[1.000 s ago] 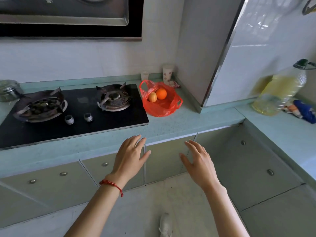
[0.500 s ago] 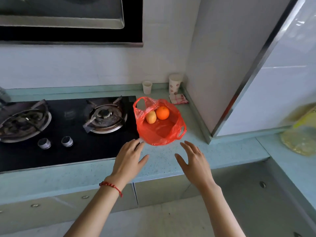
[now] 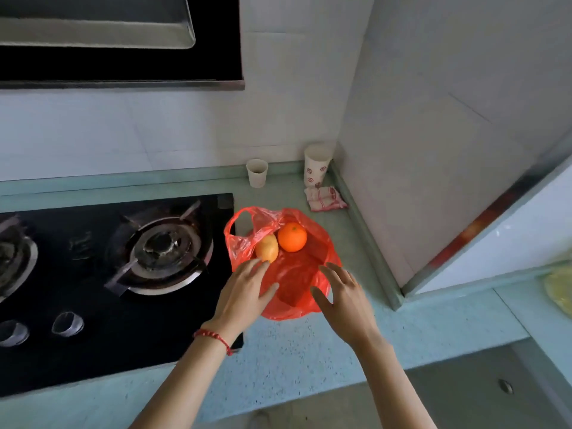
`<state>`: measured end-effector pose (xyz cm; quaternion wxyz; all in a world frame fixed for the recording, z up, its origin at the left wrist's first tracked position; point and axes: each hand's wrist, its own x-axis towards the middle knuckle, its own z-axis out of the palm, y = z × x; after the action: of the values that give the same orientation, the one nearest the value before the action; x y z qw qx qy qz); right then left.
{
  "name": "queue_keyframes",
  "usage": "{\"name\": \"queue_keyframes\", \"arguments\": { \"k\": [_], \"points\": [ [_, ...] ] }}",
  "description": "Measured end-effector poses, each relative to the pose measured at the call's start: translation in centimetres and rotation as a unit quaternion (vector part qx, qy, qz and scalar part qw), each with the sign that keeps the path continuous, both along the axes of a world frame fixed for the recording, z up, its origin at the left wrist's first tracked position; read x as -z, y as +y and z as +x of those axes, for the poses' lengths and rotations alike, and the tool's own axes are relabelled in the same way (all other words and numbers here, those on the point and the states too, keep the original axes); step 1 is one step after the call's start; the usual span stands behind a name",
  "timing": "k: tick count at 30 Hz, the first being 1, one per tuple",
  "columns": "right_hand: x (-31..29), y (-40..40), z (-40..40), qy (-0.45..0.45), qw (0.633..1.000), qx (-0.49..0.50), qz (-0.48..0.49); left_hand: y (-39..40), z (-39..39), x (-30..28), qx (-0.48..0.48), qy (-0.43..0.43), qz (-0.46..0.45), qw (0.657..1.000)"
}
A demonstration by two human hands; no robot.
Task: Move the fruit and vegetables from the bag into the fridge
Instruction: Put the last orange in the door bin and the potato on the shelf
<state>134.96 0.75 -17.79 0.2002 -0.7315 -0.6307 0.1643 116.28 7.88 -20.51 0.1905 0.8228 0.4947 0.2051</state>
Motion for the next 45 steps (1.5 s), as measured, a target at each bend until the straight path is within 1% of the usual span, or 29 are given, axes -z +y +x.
{"name": "queue_keyframes", "arguments": {
  "k": [3,8,16,19,24,27,34,40,45],
  "points": [
    [0.7,2.7,0.3,0.008,1.0,0.004,-0.002,2.4,1.2,1.0,-0.007,-0.028,-0.045,0.999],
    [1.6,6.6,0.8,0.026,1.0,-0.005,-0.013,5.1,3.0,2.4,-0.05,-0.068,-0.114,0.99],
    [3.8,13.0,2.0,0.04,0.997,-0.059,-0.039,8.3,5.2,4.5,-0.165,-0.076,-0.126,0.975],
    [4.5,14.8,2.5,0.044,0.996,-0.065,-0.05,9.3,5.9,4.9,-0.199,-0.075,-0.142,0.967],
    [5.7,17.3,3.2,0.045,0.993,-0.067,-0.082,10.8,6.5,5.3,-0.243,-0.069,-0.14,0.957],
    [6.0,18.1,3.3,0.041,0.993,-0.07,-0.085,11.7,6.7,5.1,-0.272,-0.073,-0.162,0.946],
    [6.8,19.5,3.2,0.036,0.99,-0.071,-0.113,13.2,6.6,5.8,-0.288,-0.093,-0.206,0.931],
    [7.5,19.9,2.9,0.038,0.989,-0.068,-0.125,13.5,6.2,5.8,-0.292,-0.13,-0.236,0.918],
    [7.7,20.0,2.8,0.018,0.987,-0.07,-0.143,13.2,5.5,5.2,-0.306,-0.174,-0.236,0.906]
  ]
}}
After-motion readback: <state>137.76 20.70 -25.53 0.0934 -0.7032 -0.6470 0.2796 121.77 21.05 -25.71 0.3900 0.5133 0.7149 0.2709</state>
